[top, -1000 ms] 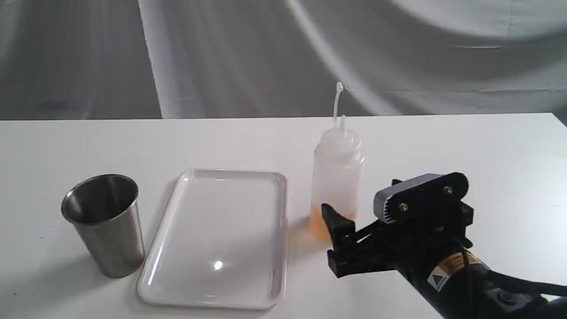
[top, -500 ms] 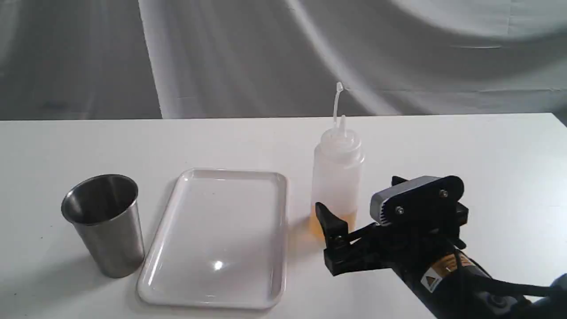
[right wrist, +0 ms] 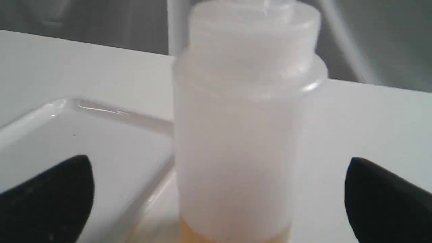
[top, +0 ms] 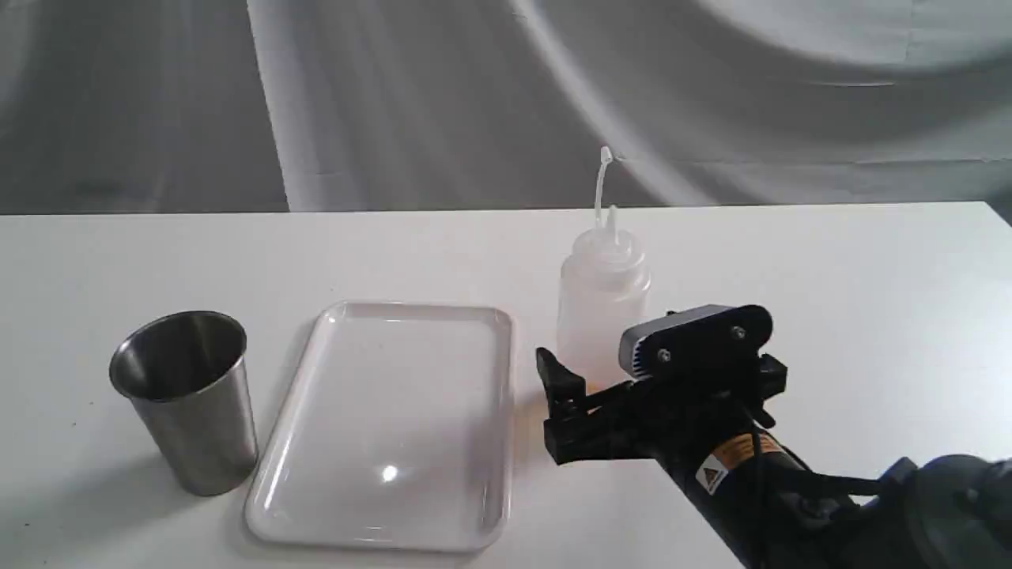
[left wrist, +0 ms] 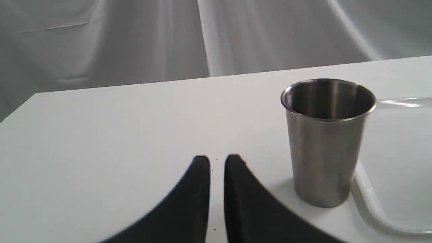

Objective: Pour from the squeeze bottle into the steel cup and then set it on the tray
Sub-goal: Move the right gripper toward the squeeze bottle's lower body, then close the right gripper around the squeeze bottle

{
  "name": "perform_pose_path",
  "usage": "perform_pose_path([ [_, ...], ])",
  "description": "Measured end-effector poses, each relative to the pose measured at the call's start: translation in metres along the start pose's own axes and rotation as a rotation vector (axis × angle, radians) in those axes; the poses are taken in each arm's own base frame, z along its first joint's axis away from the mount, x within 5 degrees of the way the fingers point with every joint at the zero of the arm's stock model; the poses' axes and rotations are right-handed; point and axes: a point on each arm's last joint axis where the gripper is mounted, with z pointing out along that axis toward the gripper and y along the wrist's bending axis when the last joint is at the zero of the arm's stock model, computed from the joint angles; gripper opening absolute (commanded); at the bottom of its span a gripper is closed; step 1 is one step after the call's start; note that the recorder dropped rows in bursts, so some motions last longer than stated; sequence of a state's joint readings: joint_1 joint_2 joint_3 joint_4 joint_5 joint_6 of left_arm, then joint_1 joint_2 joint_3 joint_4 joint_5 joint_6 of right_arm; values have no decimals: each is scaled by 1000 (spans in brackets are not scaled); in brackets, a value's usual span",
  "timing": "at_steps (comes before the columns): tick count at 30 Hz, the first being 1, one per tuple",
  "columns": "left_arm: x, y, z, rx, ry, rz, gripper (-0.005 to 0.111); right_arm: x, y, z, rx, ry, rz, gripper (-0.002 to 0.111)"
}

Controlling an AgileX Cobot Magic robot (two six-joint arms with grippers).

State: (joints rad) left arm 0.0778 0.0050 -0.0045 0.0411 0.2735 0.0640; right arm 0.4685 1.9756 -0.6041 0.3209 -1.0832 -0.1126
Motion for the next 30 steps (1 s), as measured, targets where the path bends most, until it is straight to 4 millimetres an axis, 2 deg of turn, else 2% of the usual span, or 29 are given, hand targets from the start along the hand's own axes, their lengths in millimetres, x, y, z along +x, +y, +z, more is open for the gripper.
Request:
perform_pose_path([
  [4,0,0,0,0,0,0,8,7,-1,2,14,13,-2,105],
  [11,0,0,0,0,0,0,8,18,7,18,-27,27,-25,105],
  [18,0,0,0,0,0,0,8,26,7,28,-7,41,-18,105],
  [30,0,0,0,0,0,0,8,22,-5,55,28,23,1,105],
])
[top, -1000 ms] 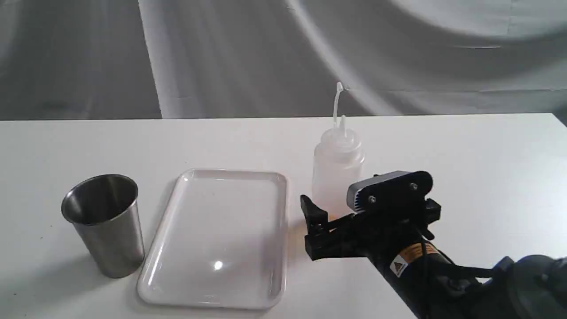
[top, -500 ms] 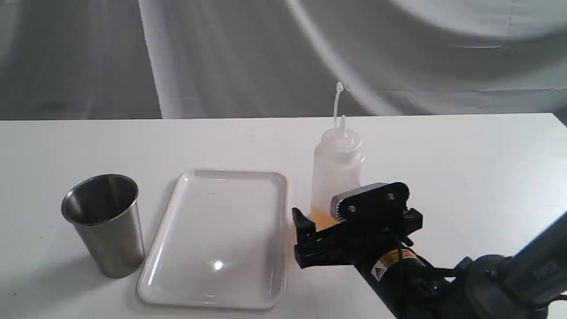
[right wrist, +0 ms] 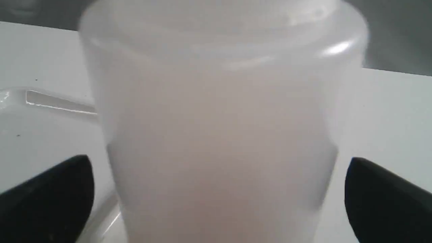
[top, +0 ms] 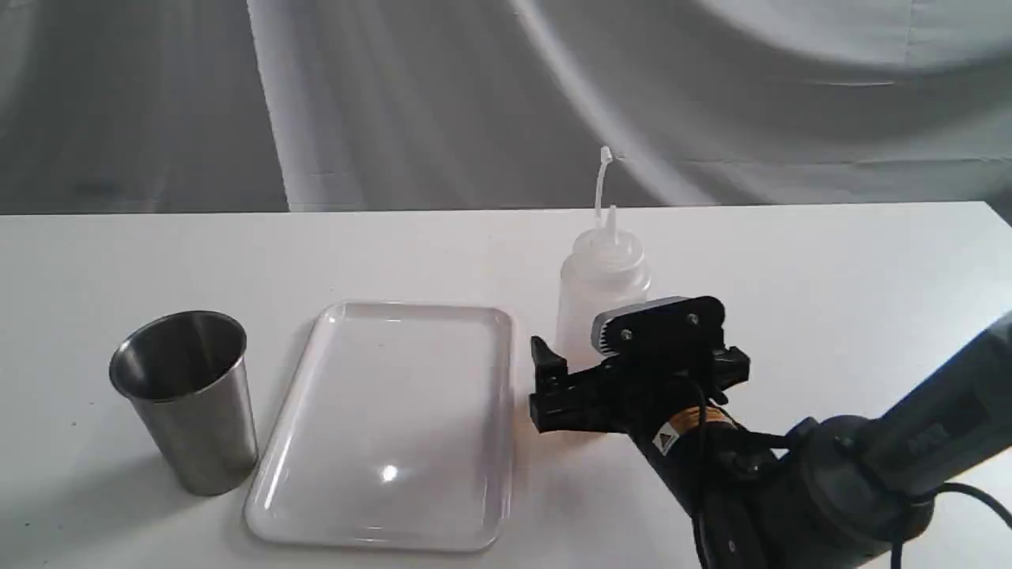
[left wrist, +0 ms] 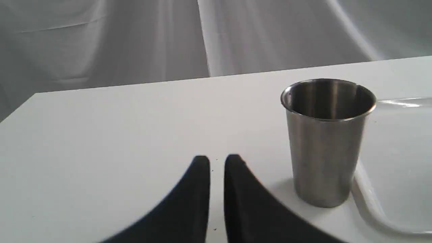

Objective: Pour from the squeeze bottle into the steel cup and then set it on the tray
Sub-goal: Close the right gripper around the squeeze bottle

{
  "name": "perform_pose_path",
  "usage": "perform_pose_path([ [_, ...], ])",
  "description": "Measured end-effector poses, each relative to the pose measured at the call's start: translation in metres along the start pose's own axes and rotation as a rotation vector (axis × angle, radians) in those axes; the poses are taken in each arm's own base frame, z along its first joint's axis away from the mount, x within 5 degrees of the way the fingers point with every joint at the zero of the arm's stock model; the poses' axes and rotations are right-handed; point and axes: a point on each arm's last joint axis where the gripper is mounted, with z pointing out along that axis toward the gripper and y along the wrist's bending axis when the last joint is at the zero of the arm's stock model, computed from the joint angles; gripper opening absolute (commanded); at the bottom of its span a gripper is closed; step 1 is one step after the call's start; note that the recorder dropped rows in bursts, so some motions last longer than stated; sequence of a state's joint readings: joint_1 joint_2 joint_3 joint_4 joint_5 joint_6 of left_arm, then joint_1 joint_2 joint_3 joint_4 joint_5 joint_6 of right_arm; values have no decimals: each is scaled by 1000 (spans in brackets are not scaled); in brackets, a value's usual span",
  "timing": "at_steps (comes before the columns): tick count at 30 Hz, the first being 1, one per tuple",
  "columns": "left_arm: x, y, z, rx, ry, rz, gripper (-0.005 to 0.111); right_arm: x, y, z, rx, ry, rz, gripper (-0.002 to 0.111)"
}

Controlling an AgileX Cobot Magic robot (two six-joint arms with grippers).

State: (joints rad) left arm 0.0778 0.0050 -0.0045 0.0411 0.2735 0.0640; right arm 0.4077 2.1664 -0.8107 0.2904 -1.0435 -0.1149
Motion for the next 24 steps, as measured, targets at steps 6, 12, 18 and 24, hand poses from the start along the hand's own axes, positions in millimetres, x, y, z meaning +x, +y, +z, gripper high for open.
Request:
perform_pose_path([
  [6,0,0,0,0,0,0,8,3,-3,9,-3,11,-6,105],
  [12,0,0,0,0,0,0,8,12,-2,11,-15,30,-19,105],
  [18,0,0,0,0,0,0,8,23,1,12,-45,54,-41,105],
  [24,0,0,0,0,0,0,8,19,-2,21,-39,29,-35,105],
])
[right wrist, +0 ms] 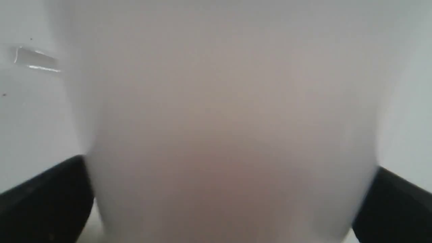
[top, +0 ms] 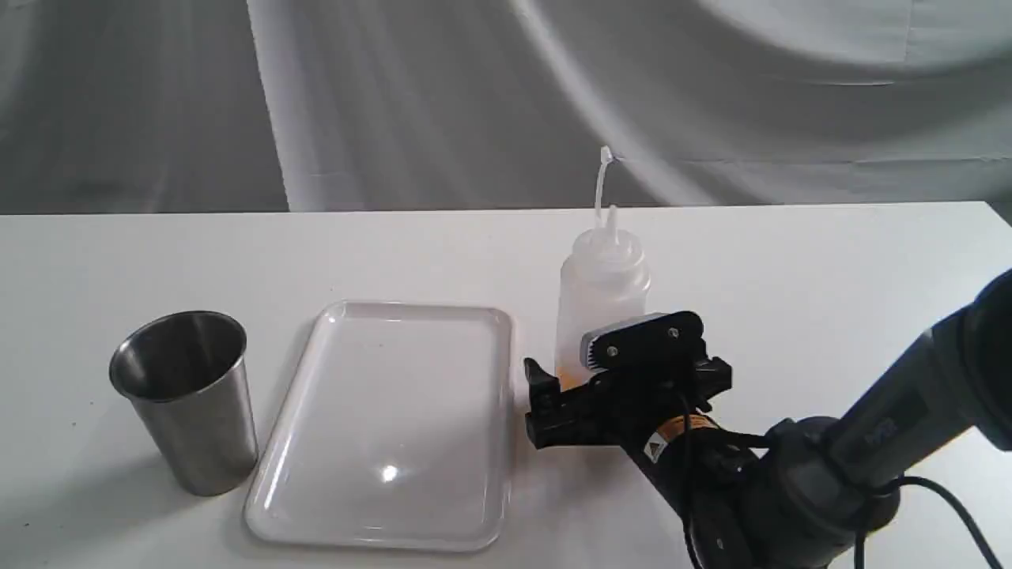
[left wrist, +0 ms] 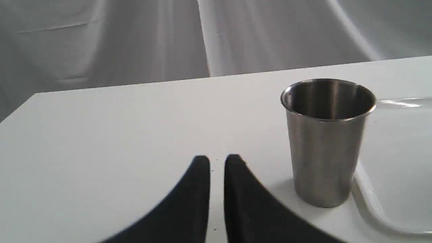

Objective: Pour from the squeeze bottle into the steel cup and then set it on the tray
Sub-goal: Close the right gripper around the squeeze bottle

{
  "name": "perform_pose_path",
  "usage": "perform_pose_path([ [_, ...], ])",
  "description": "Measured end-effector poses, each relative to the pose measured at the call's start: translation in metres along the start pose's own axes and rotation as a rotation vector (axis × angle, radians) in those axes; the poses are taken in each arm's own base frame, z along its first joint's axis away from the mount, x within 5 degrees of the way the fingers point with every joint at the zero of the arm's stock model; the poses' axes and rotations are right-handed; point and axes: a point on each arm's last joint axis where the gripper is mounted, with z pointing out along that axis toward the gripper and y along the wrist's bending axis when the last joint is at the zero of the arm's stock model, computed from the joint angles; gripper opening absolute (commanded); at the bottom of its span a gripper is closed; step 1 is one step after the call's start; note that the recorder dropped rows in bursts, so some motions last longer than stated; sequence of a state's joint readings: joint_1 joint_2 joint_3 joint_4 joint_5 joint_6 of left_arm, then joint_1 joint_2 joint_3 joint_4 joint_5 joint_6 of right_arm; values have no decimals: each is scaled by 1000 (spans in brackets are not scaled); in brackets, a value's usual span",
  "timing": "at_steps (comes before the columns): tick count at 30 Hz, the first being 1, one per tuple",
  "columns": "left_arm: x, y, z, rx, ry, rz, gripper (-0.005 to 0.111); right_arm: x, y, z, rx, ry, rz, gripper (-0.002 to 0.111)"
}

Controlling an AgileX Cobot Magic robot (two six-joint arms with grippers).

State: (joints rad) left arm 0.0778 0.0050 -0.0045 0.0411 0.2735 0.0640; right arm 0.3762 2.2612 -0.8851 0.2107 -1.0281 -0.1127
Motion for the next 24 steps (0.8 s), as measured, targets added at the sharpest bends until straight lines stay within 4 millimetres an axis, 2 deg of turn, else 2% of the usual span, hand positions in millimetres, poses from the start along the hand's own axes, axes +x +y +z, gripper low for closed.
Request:
perform_pose_path([
  [7,0,0,0,0,0,0,8,-5,1,4,-5,-23,0,105],
  [16,0,0,0,0,0,0,8,10,-2,6,4,16,22,103],
  [21,0,0,0,0,0,0,8,9,-1,6,-2,13,23,96],
  [24,0,0,0,0,0,0,8,9,-2,6,-2,9,25,86],
])
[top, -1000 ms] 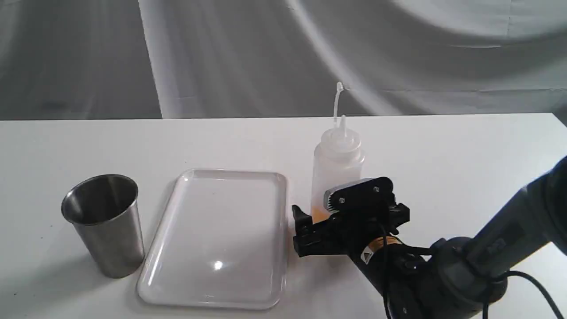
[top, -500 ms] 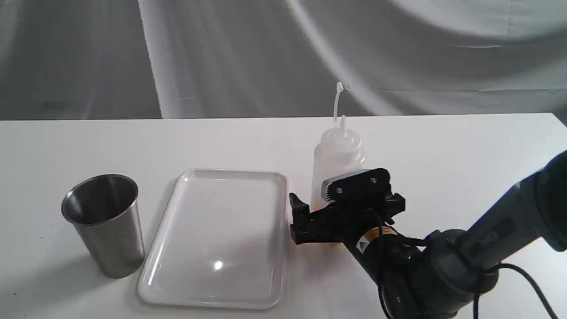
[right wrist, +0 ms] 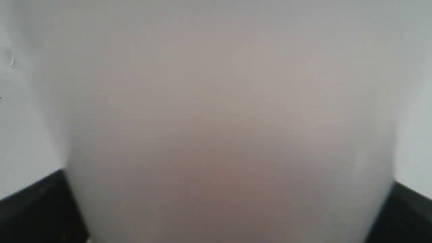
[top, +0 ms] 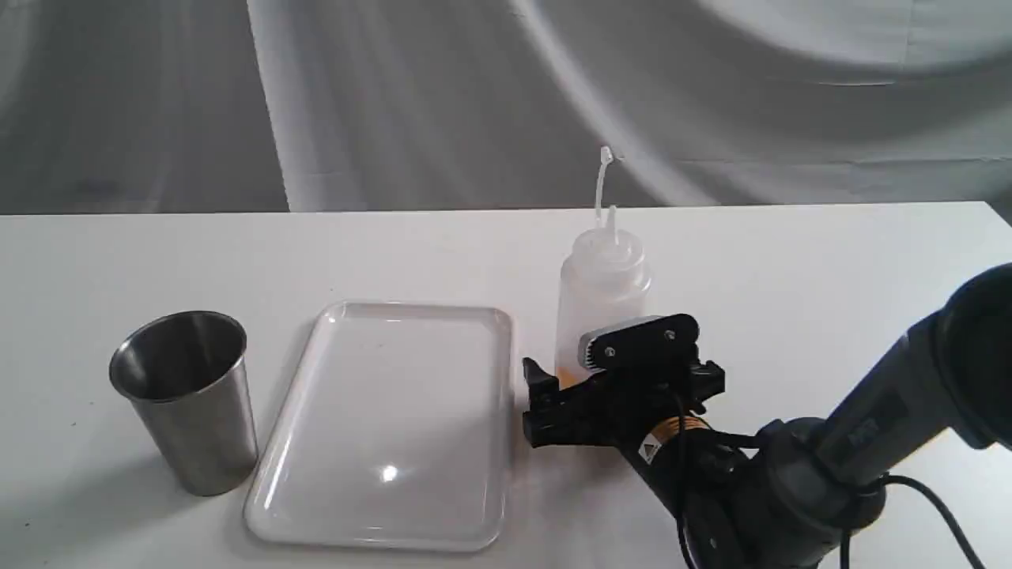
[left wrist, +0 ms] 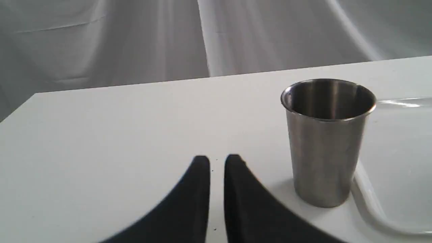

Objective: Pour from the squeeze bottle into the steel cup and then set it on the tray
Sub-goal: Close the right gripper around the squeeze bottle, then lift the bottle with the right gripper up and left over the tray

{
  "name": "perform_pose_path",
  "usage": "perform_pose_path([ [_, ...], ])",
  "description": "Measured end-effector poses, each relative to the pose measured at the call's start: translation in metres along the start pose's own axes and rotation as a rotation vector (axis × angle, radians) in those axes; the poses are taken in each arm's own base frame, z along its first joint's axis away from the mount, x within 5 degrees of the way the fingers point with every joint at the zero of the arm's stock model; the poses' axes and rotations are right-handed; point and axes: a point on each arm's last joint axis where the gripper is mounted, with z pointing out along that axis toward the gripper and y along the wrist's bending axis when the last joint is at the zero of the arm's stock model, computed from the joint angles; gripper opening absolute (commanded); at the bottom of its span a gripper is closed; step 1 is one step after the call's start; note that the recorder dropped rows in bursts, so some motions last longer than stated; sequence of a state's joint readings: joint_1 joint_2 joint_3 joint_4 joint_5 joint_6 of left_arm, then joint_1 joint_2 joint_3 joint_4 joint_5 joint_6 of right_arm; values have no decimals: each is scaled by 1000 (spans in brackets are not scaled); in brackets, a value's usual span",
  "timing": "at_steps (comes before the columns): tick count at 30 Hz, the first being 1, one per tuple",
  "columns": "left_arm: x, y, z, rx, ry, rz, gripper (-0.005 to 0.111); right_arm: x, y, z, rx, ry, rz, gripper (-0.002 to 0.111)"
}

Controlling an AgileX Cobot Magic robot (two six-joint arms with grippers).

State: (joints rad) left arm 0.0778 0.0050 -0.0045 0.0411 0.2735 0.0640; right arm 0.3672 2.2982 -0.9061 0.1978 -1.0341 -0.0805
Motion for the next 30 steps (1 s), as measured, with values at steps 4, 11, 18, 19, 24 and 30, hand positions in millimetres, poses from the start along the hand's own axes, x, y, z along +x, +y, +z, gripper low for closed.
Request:
perform_pose_path([
  [4,0,0,0,0,0,0,8,-1,0,0,1,-15,0,67],
  [11,0,0,0,0,0,0,8,-2,0,0,1,-18,2,54],
  [18,0,0,0,0,0,0,8,-2,1,0,-14,-21,-7,35],
  [19,0,0,0,0,0,0,8,-2,2,0,-21,-21,-11,32],
  [24,0,0,0,0,0,0,8,-19,4,-2,-41,-61,-16,10],
  [30,0,0,0,0,0,0,8,-51,4,-8,-40,-143,-58,0],
])
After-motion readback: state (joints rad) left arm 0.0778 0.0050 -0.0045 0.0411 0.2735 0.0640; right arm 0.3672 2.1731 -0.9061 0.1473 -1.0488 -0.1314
